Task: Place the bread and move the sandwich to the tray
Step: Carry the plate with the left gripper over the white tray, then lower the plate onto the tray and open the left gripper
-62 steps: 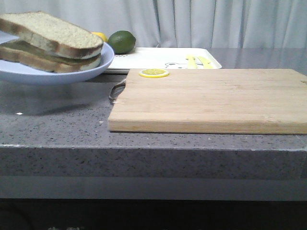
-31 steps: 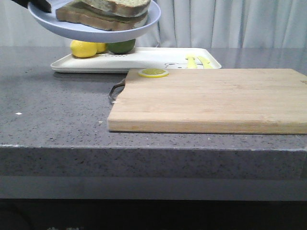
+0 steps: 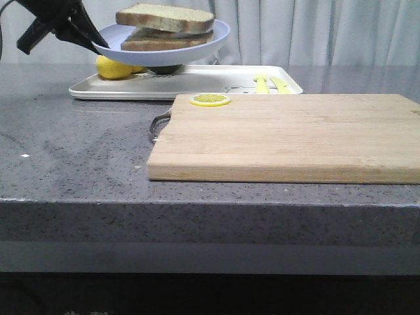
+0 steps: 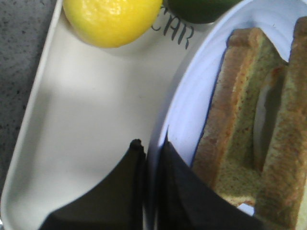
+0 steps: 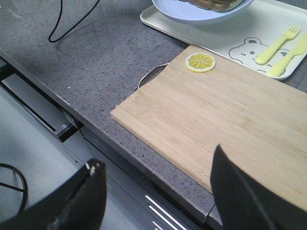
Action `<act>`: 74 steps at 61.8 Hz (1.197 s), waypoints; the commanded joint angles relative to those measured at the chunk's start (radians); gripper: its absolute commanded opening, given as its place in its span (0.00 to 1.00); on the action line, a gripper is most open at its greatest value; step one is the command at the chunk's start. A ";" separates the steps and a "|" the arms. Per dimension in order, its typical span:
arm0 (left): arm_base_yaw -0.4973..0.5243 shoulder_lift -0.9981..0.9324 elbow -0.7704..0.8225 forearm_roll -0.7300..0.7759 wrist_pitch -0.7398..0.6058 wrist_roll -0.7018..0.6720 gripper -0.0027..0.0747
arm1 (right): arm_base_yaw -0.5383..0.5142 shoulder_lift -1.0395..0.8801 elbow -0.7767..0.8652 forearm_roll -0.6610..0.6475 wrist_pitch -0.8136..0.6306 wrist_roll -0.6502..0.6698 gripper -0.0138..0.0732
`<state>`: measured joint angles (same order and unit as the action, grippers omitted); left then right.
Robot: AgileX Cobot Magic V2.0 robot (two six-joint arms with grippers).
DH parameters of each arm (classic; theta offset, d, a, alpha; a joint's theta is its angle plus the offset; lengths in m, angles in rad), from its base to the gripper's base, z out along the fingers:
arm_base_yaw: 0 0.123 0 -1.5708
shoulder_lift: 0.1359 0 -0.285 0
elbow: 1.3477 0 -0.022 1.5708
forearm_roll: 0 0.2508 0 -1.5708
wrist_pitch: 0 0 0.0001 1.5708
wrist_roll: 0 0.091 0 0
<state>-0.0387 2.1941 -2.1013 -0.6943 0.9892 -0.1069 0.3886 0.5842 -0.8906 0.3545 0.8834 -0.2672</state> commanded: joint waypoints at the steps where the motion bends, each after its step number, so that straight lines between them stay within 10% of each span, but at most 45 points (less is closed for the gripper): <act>1: -0.008 -0.034 -0.069 -0.105 -0.044 -0.024 0.01 | -0.005 0.001 -0.020 0.015 -0.070 -0.004 0.72; 40: -0.008 0.008 -0.085 -0.079 0.056 -0.024 0.02 | -0.005 0.001 -0.020 0.015 -0.070 -0.004 0.72; 59: -0.004 0.006 -0.097 -0.079 0.062 -0.024 0.43 | -0.005 0.001 -0.020 0.015 -0.070 -0.004 0.72; 74: 0.024 -0.048 -0.097 -0.065 0.079 -0.008 0.44 | -0.005 0.001 -0.020 0.015 -0.070 -0.004 0.72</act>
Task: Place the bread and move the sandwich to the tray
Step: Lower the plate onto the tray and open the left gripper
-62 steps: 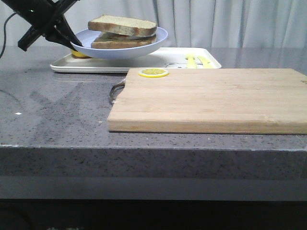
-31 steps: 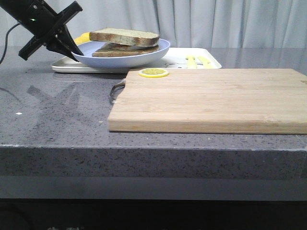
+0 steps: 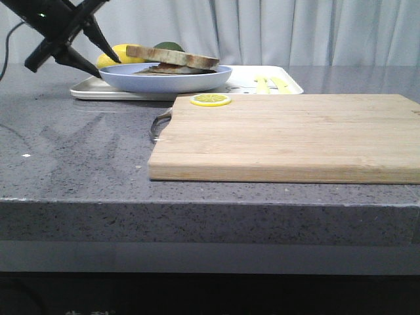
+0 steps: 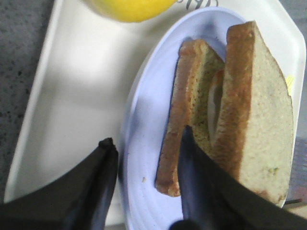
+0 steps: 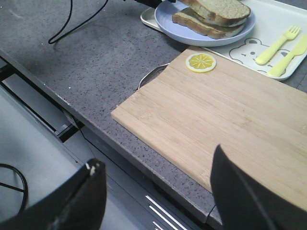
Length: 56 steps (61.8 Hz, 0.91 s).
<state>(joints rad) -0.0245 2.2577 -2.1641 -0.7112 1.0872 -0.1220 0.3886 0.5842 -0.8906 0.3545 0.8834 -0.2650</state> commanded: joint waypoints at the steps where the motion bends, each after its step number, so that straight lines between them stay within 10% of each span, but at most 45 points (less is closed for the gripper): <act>1: 0.010 -0.118 -0.034 -0.044 -0.019 0.014 0.44 | -0.005 0.001 -0.020 0.015 -0.070 -0.007 0.72; 29: -0.051 -0.441 0.066 0.179 -0.006 0.131 0.44 | -0.005 0.001 -0.020 0.015 -0.070 -0.007 0.72; 56: -0.215 -0.955 0.719 0.250 -0.265 0.359 0.44 | -0.005 0.001 -0.020 0.015 -0.067 -0.007 0.72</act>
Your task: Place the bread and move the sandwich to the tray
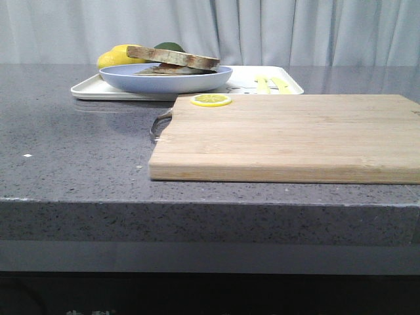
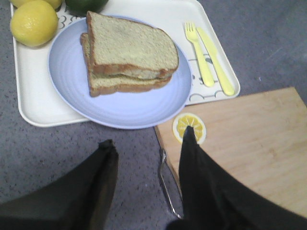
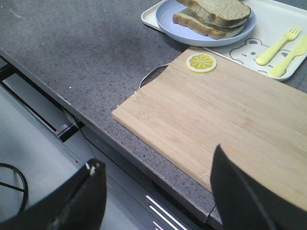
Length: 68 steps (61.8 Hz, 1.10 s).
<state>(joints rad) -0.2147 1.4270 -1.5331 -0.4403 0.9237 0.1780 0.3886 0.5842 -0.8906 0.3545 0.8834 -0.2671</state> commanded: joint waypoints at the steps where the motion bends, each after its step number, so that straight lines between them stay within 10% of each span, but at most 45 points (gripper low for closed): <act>1: -0.027 -0.140 0.109 -0.021 -0.109 0.068 0.44 | -0.005 0.001 -0.020 0.015 -0.067 -0.004 0.72; 36: -0.046 -0.759 0.740 0.044 -0.313 0.223 0.44 | -0.005 0.001 -0.020 0.019 -0.064 -0.004 0.72; 68: -0.046 -0.933 0.850 0.047 -0.362 0.223 0.40 | -0.005 0.001 -0.020 0.021 -0.051 -0.004 0.62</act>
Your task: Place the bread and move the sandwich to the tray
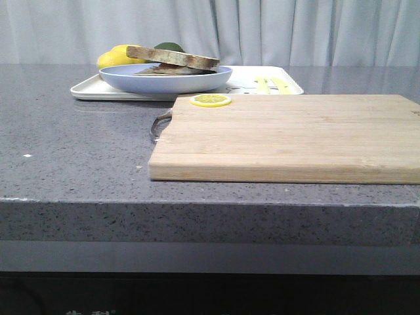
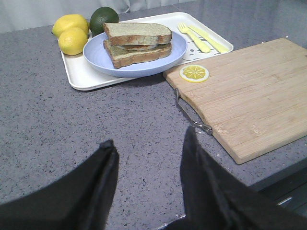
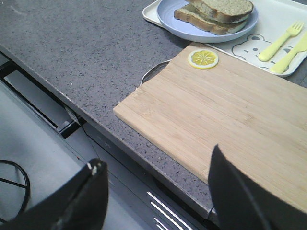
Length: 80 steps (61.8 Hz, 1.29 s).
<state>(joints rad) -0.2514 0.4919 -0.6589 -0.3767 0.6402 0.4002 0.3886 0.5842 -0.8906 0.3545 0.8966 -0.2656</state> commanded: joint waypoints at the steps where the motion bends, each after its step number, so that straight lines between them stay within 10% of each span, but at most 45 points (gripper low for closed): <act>1: -0.009 0.002 -0.025 -0.016 -0.079 0.001 0.38 | -0.005 0.001 -0.020 0.021 -0.065 -0.006 0.59; 20: -0.009 0.002 -0.023 -0.015 -0.085 0.001 0.01 | -0.005 0.001 -0.020 0.021 -0.066 -0.006 0.07; 56: -0.009 -0.020 -0.012 -0.021 -0.101 0.001 0.01 | -0.005 0.001 -0.020 0.021 -0.066 -0.006 0.08; 80: 0.216 -0.272 0.143 0.000 -0.170 -0.004 0.01 | -0.005 0.001 -0.020 0.021 -0.066 -0.006 0.08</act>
<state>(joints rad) -0.0571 0.2248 -0.5204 -0.3637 0.5560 0.4016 0.3886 0.5842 -0.8906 0.3545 0.8966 -0.2651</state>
